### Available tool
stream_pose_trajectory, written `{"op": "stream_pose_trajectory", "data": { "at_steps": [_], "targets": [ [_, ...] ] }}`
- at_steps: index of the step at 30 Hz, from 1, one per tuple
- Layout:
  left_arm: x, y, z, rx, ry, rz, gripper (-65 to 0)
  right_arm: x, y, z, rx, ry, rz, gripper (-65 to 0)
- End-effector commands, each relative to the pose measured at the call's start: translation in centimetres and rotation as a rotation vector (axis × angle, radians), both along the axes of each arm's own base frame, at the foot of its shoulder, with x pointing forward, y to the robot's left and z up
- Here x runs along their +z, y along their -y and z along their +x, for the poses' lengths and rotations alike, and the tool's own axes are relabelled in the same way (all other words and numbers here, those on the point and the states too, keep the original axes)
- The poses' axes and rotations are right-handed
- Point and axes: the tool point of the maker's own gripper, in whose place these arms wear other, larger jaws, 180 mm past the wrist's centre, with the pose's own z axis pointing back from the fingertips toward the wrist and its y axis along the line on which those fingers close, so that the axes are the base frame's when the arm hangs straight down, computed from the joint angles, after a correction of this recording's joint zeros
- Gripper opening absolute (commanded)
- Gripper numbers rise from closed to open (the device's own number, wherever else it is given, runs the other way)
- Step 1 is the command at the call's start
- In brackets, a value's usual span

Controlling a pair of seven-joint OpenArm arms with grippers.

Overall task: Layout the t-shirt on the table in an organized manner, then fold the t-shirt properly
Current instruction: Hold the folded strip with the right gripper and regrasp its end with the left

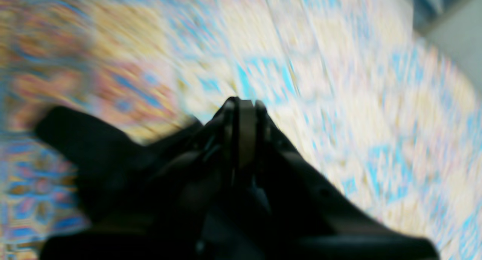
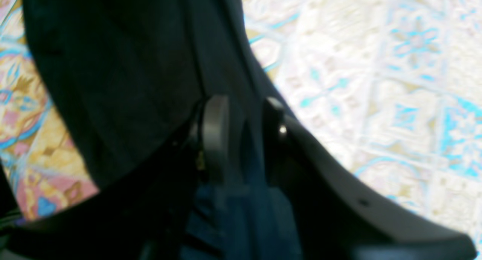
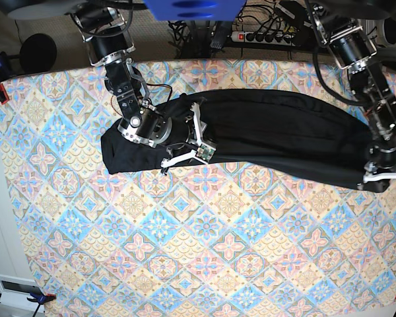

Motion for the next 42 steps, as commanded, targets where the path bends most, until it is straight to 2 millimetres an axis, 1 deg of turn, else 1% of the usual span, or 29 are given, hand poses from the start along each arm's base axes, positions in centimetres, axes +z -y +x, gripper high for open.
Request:
{"op": "stream_pose_trajectory", "data": {
  "at_steps": [1,3,5,8,10,14,15,16,17,18,20,21,24,26,28,29,30,32,35,37,38,40,42],
  "targets": [
    [1.9,-1.4,-0.2,0.016,0.045,0.031,-65.0,1.7,-0.6,0.9,0.003,0.043,0.044,-49.5],
    [1.9,-2.7,-1.5,0.036,0.037,0.031,-65.0,1.7,-0.6,0.9,0.003,0.043,0.044,-49.5],
    [1.5,-3.5,-2.5,0.049,0.025,0.023,-65.0,1.7,-0.6,0.9,0.003,0.043,0.044,-49.5],
    [0.8,-4.1,-3.6,0.065,0.002,0.026,-65.0,1.7,-0.6,0.9,0.003,0.043,0.044,-49.5],
    [0.3,-4.1,-3.8,0.063,-0.012,0.025,-65.0,1.7,-0.6,0.9,0.003,0.043,0.045,-49.5],
    [-2.6,-4.6,-4.5,0.084,-0.078,-0.023,-64.5,1.9,-0.6,0.9,0.004,0.048,0.048,-49.5],
    [-3.0,-4.7,-4.5,0.083,-0.094,-0.029,-62.7,1.9,-0.6,0.9,0.004,0.048,0.048,-49.5],
    [-3.1,-4.8,-4.4,0.068,-0.116,-0.021,-60.6,1.9,-0.6,0.9,0.004,0.046,0.048,-49.5],
    [-3.5,-4.5,-4.2,0.041,-0.149,-0.025,-57.7,1.9,-0.7,0.8,0.004,0.046,0.048,-49.5],
    [-3.9,-4.1,-4.1,0.014,-0.183,-0.032,-54.2,2.0,-0.7,0.8,0.004,0.049,0.049,-49.5],
    [-4.1,-3.9,-4.0,-0.010,-0.219,-0.031,-46.2,2.0,-0.7,0.8,0.004,0.050,0.050,-49.5],
    [-3.9,-4.2,-4.0,-0.008,-0.218,-0.023,-41.7,2.0,-0.7,0.8,0.004,0.049,0.050,-49.5],
    [-2.8,-5.3,-3.9,-0.005,-0.218,0.012,-31.7,2.0,-0.7,0.8,0.004,0.050,0.050,-49.5],
    [-2.1,-5.9,-3.9,-0.006,-0.219,0.032,-28.7,2.0,-0.7,0.8,0.004,0.050,0.050,-49.5],
    [-1.2,-6.7,-3.8,-0.006,-0.226,0.064,-28.5,2.0,-0.7,0.8,0.006,0.050,0.050,-49.5],
    [-1.3,-7.2,-4.0,0.001,-0.237,0.070,-28.5,2.0,-0.7,0.8,0.006,0.050,0.050,-49.5],
    [-1.8,-7.6,-4.3,0.010,-0.254,0.064,-28.5,2.0,-0.7,0.8,0.006,0.050,0.050,-49.5],
    [-2.4,-9.3,-4.4,0.045,-0.283,0.047,-28.5,2.0,-0.7,0.8,0.006,0.051,0.049,-49.5],
    [-3.8,-10.4,-4.2,0.043,-0.353,0.051,-28.5,2.0,-0.7,0.8,0.006,0.051,0.049,-49.5],
    [-4.9,-10.3,-4.2,0.016,-0.407,0.070,-28.5,2.0,-0.7,0.8,0.006,0.051,0.049,-49.5],
    [-5.0,-10.0,-4.0,0.005,-0.414,0.083,-28.5,2.1,-0.7,0.8,0.006,0.052,0.049,-49.5],
    [-5.3,-9.4,-3.4,-0.021,-0.413,0.111,-28.4,2.1,-0.8,0.8,0.006,0.052,0.051,-49.5],
    [-6.1,-8.3,-3.0,-0.062,-0.436,0.131,-28.4,2.1,-0.8,0.8,0.006,0.052,0.051,-49.5]
  ]
}}
